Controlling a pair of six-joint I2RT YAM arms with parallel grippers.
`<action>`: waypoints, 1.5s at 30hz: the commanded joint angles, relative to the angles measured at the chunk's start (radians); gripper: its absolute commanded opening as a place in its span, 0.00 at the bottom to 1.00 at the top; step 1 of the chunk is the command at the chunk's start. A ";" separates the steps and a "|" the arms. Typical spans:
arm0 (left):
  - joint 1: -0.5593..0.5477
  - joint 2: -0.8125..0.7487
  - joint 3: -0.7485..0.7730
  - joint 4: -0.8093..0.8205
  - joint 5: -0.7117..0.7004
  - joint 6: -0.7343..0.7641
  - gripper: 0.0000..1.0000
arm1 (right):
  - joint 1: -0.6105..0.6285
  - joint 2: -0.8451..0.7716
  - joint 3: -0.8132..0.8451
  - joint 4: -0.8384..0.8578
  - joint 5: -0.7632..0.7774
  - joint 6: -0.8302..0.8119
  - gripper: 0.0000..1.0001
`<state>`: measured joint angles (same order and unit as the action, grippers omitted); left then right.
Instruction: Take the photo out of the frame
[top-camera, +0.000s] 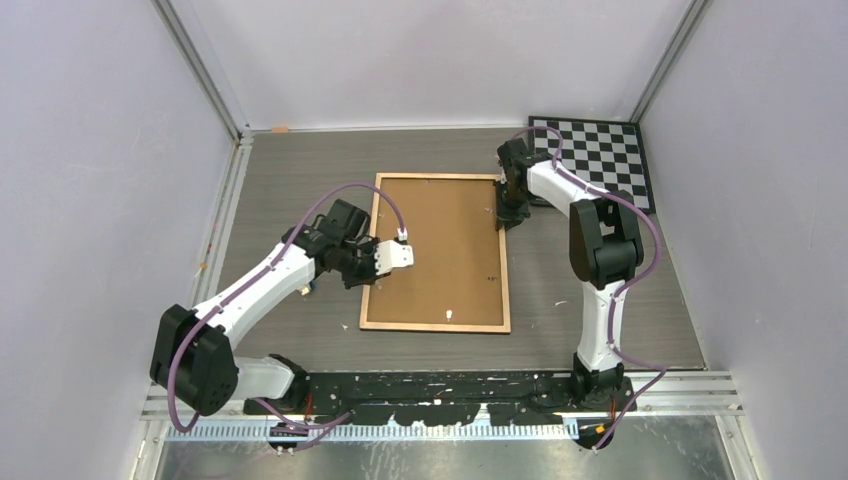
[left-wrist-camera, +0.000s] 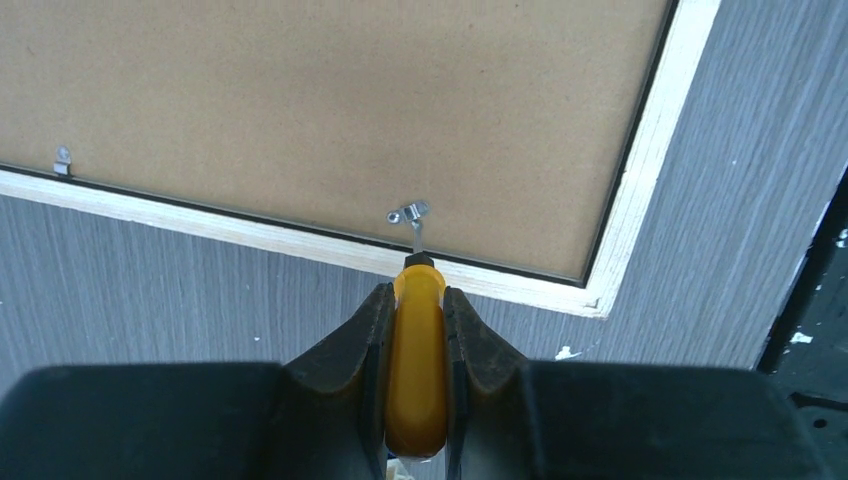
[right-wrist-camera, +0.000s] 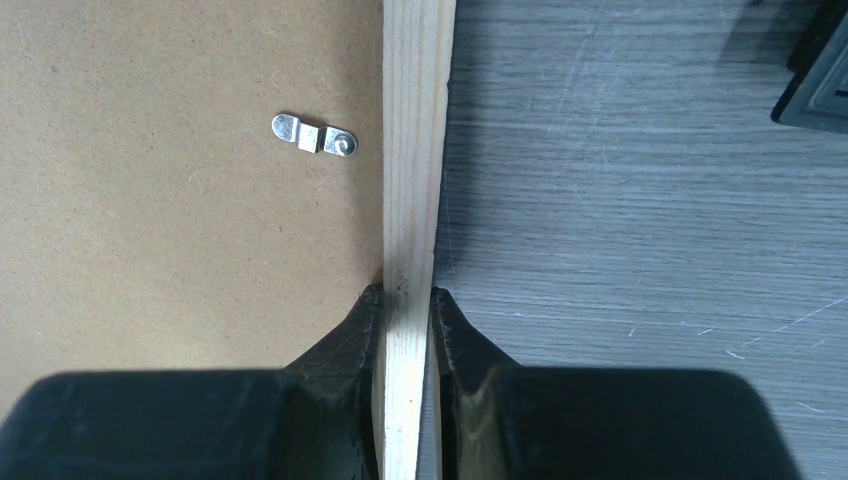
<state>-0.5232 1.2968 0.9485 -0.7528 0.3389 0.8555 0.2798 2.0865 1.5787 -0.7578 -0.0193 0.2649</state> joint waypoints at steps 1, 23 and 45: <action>-0.024 0.014 0.007 0.010 0.111 -0.064 0.00 | 0.005 0.066 -0.003 0.033 0.053 0.017 0.01; 0.023 -0.040 0.077 -0.104 0.098 -0.090 0.00 | 0.005 -0.016 0.001 -0.006 -0.028 -0.013 0.50; 0.049 0.020 0.021 0.068 0.044 -0.081 0.00 | -0.014 -0.113 -0.149 -0.086 -0.208 -0.047 0.73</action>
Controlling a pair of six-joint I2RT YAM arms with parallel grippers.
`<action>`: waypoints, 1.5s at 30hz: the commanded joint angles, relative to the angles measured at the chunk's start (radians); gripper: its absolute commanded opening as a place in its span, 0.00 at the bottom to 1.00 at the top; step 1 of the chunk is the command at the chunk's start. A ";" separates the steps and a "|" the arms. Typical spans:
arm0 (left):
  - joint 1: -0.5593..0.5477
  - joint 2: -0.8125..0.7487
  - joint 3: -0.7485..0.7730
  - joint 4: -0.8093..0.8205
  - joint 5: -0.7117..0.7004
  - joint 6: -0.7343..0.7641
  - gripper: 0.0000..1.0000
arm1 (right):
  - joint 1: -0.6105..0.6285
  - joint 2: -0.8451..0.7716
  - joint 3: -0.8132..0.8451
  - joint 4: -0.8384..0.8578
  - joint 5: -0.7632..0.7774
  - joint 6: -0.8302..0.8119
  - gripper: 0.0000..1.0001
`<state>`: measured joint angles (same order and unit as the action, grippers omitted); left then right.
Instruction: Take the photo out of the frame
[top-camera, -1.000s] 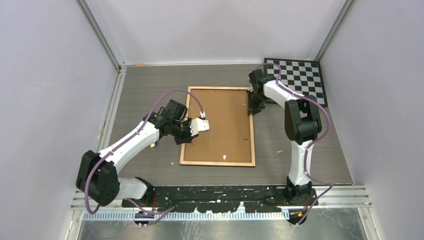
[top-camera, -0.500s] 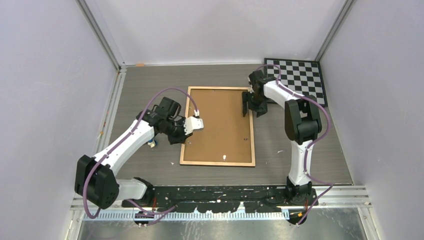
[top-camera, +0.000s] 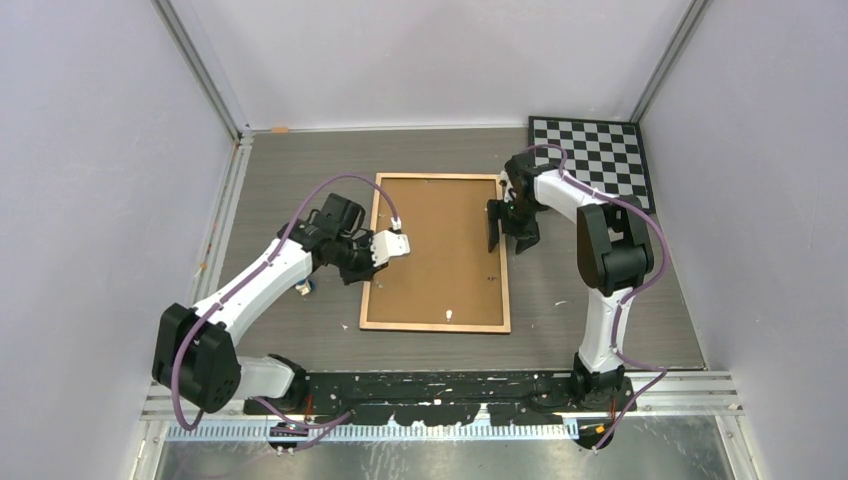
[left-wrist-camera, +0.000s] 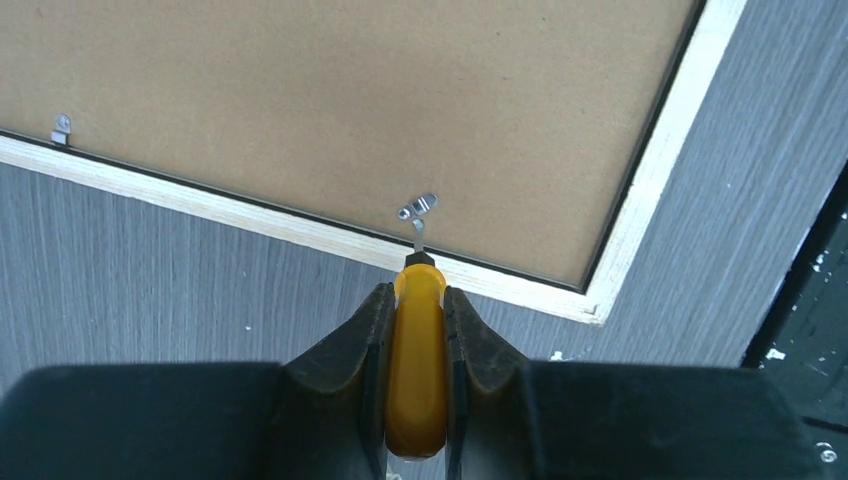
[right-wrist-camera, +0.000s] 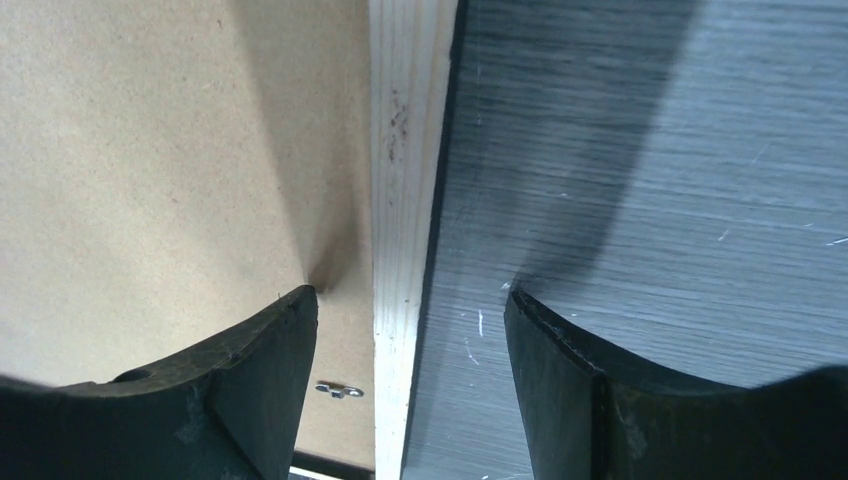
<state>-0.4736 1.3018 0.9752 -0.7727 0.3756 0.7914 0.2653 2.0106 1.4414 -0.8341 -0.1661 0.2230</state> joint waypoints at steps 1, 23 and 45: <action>-0.003 0.021 -0.005 0.096 0.008 -0.019 0.00 | 0.001 -0.034 -0.010 -0.012 -0.066 -0.009 0.73; -0.005 -0.043 0.018 -0.054 0.057 0.036 0.00 | 0.001 0.001 -0.010 -0.033 -0.086 -0.067 0.68; -0.023 0.057 -0.005 0.120 0.015 -0.039 0.00 | 0.010 0.049 0.005 -0.038 -0.040 -0.066 0.36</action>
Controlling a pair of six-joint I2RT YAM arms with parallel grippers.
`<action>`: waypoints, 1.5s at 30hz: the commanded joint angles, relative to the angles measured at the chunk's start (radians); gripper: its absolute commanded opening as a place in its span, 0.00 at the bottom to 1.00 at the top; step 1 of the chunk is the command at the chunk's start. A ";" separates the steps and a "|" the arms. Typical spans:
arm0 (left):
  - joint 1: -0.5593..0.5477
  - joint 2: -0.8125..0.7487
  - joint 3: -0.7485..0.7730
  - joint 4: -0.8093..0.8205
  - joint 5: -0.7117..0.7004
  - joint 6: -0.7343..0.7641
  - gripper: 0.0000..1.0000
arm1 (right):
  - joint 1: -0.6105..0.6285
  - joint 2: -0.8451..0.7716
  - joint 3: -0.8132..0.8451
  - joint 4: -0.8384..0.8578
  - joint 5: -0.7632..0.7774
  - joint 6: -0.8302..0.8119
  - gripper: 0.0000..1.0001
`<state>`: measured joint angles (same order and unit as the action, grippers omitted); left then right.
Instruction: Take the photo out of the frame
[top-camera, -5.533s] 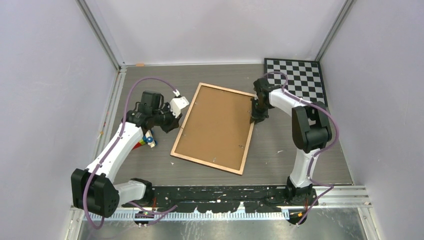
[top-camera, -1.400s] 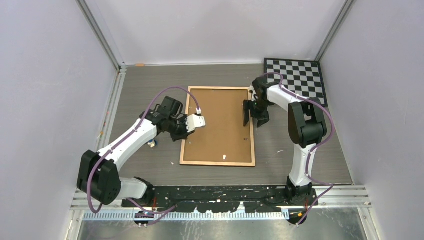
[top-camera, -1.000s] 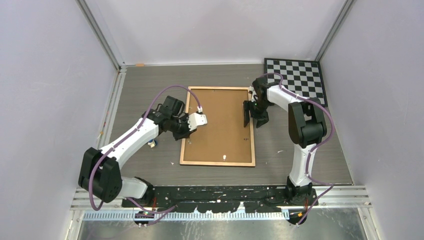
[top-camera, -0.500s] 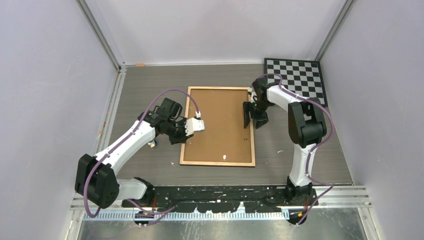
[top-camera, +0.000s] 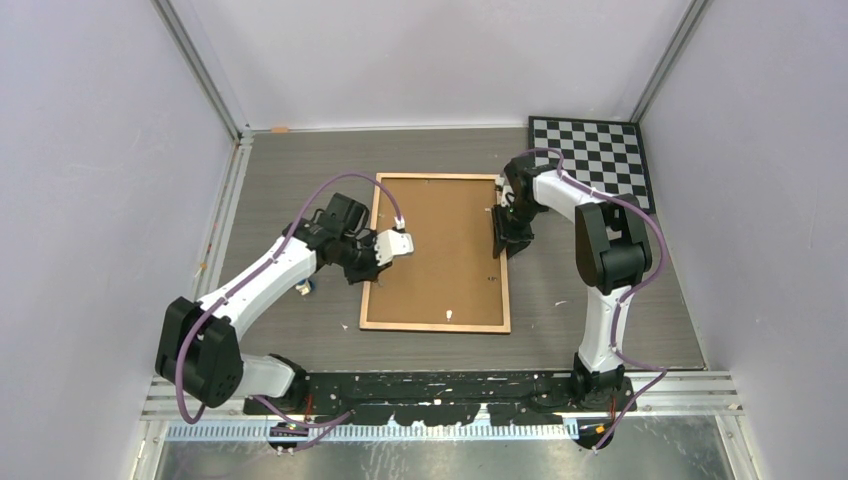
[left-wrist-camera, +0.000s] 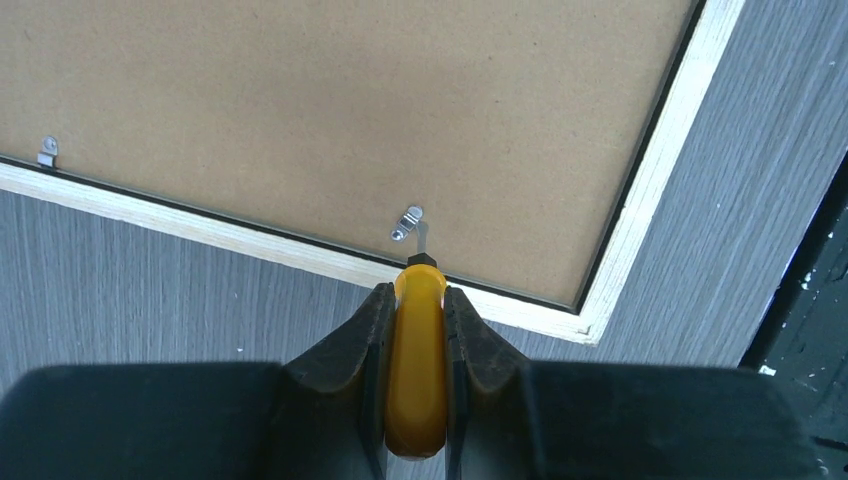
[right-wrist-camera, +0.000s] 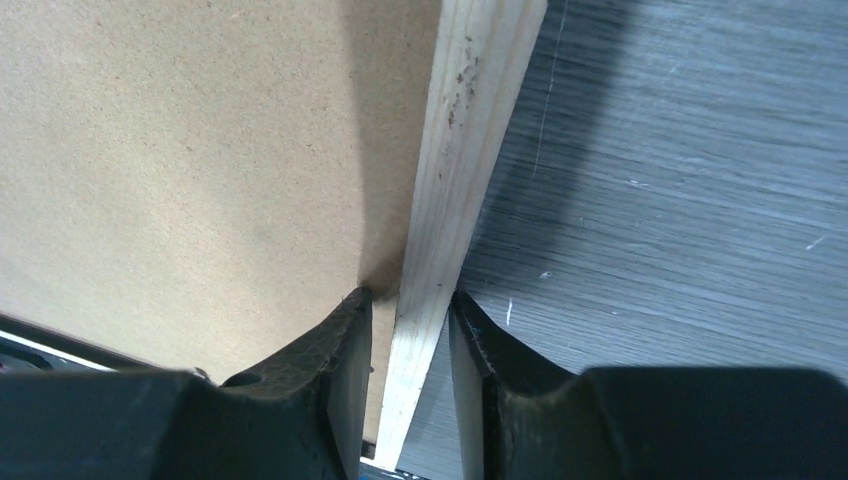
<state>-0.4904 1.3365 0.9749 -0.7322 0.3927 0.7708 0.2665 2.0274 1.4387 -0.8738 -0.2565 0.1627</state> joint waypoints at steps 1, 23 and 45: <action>-0.007 0.021 -0.003 0.080 -0.003 -0.017 0.00 | 0.010 0.035 0.009 0.002 0.053 -0.006 0.35; 0.179 0.076 0.221 0.121 -0.061 -0.245 0.00 | 0.072 0.104 0.215 -0.081 0.171 -0.348 0.01; 0.180 0.236 0.275 0.213 -0.195 -0.109 0.00 | 0.112 0.088 0.230 -0.089 0.040 -0.351 0.01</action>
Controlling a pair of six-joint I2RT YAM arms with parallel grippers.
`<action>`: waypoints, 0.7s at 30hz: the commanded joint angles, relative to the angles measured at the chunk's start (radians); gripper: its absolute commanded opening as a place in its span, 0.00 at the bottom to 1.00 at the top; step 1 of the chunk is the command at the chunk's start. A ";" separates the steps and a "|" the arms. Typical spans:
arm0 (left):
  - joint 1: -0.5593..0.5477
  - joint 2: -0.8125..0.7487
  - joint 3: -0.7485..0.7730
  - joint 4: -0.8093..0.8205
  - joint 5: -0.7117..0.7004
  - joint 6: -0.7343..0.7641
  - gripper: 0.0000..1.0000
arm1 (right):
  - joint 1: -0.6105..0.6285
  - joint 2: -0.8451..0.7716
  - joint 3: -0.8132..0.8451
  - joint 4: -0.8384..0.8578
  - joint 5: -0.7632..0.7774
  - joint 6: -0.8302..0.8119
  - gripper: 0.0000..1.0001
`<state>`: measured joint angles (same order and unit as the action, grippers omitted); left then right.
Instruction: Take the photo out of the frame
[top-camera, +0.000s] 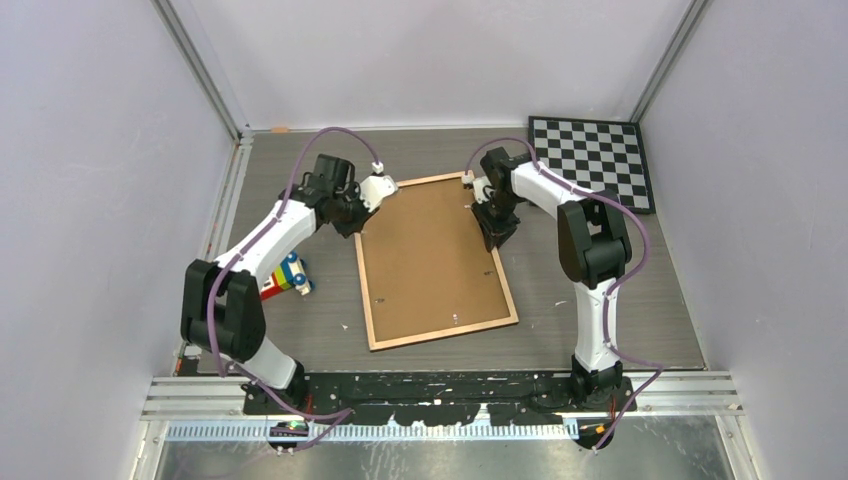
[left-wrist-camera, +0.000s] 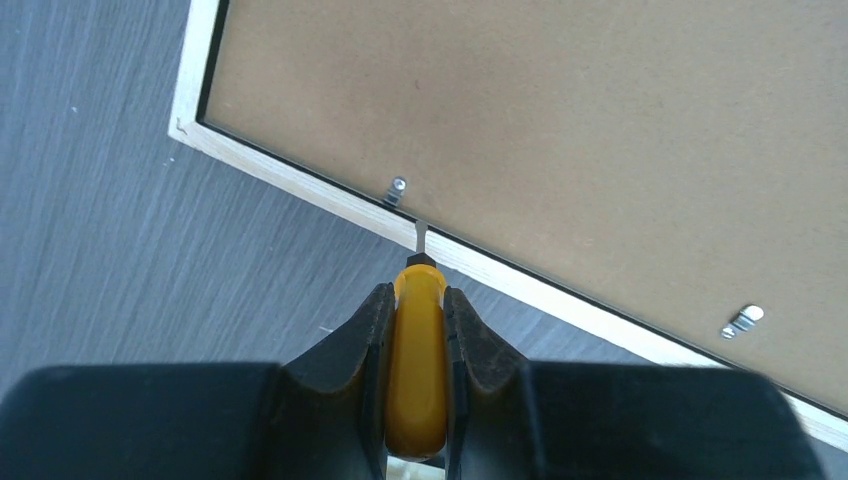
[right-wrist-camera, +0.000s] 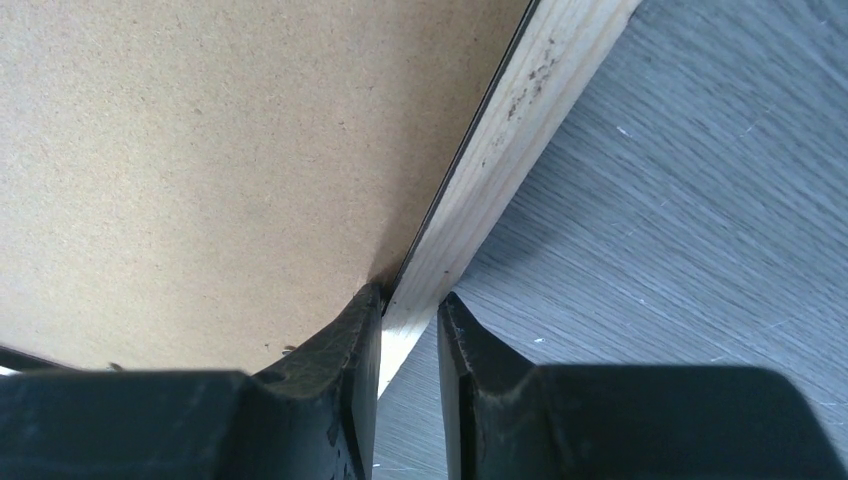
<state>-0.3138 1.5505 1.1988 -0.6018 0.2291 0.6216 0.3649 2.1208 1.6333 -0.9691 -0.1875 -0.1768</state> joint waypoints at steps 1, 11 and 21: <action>0.004 0.032 0.055 0.100 -0.041 0.047 0.00 | 0.014 -0.005 0.036 0.006 -0.030 -0.008 0.01; 0.005 0.142 0.108 0.122 -0.070 0.085 0.00 | 0.015 0.001 0.031 -0.007 -0.034 0.013 0.00; 0.001 0.105 0.100 -0.007 -0.022 0.172 0.00 | 0.013 0.003 0.023 0.013 -0.011 0.034 0.00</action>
<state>-0.3138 1.6905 1.2743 -0.5365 0.1669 0.7441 0.3649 2.1212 1.6337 -0.9688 -0.1818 -0.1394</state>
